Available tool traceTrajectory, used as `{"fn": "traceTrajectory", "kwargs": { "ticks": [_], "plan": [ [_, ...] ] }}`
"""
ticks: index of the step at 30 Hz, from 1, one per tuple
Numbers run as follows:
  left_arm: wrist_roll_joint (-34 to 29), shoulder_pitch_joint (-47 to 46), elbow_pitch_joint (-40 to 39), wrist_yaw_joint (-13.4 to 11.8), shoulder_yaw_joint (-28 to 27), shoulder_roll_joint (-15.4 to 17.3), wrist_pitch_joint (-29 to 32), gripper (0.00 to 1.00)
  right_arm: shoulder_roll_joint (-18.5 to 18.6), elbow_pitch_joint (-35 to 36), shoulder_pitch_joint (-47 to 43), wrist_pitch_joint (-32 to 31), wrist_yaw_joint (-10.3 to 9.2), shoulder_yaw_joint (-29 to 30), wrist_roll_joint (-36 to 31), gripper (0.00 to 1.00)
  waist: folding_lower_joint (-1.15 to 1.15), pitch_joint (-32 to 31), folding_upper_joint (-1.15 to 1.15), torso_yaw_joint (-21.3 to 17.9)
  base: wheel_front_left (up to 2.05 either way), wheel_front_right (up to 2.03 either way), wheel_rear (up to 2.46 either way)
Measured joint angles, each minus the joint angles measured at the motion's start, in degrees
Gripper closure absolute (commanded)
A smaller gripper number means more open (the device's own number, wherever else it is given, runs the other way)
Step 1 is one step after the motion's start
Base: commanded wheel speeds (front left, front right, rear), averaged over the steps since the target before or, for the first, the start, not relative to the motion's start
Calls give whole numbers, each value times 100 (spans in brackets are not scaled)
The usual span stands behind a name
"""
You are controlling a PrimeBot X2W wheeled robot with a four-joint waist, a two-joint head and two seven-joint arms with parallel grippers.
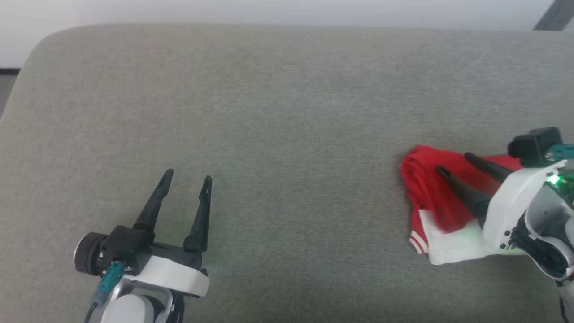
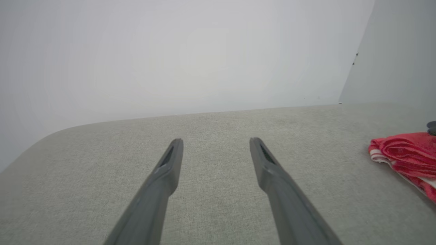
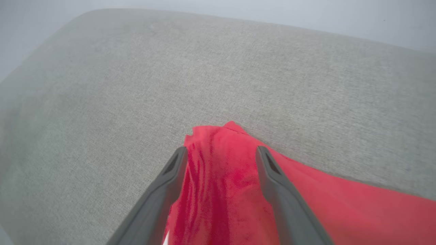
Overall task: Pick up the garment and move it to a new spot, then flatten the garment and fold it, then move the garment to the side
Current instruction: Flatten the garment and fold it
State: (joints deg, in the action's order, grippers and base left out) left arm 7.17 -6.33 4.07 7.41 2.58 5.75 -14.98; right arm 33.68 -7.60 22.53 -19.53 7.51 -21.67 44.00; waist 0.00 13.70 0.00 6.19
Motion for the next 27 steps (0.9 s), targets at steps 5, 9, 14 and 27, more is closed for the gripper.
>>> {"fn": "traceTrajectory", "kwargs": {
  "ticks": [5,9,14,27],
  "plan": [
    [114,27,104,0,-25,70,0,0,133,-211,-25,653,0,-100,304,0,0,-118,0,-215,0,0,0],
    [241,96,145,0,-69,75,0,0,112,-549,-18,1390,0,-156,457,0,0,-216,0,-400,0,0,0],
    [265,195,187,0,-153,64,1,0,92,-1170,58,2630,-1,-164,305,0,0,-354,0,-590,0,0,0],
    [244,758,186,0,-324,143,0,0,-486,-1383,-493,3448,0,921,-921,0,0,-878,0,-709,0,0,0]
  ]
}}
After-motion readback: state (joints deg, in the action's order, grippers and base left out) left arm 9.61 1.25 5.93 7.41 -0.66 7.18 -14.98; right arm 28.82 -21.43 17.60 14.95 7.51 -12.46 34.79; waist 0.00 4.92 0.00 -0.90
